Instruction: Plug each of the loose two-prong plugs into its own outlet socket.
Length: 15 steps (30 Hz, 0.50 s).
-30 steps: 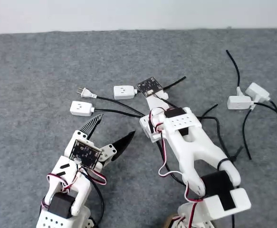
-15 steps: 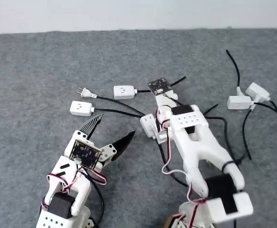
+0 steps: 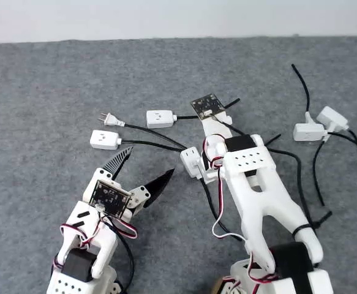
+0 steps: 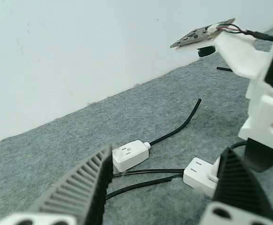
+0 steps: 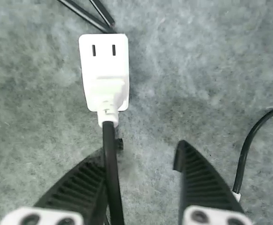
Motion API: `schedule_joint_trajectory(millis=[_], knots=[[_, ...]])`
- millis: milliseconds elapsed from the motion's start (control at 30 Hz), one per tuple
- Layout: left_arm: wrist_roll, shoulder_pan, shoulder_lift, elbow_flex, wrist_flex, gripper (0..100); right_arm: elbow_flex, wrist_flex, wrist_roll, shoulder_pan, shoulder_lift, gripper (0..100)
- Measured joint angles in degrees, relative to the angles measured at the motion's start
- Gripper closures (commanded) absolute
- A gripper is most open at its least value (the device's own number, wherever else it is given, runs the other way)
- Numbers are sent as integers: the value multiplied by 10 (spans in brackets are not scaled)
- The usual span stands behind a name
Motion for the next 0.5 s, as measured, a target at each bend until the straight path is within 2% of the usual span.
schedule_joint_trajectory(millis=[500], knots=[[0,0,0,0,0,651,-36,-24,0,-1,25,758]])
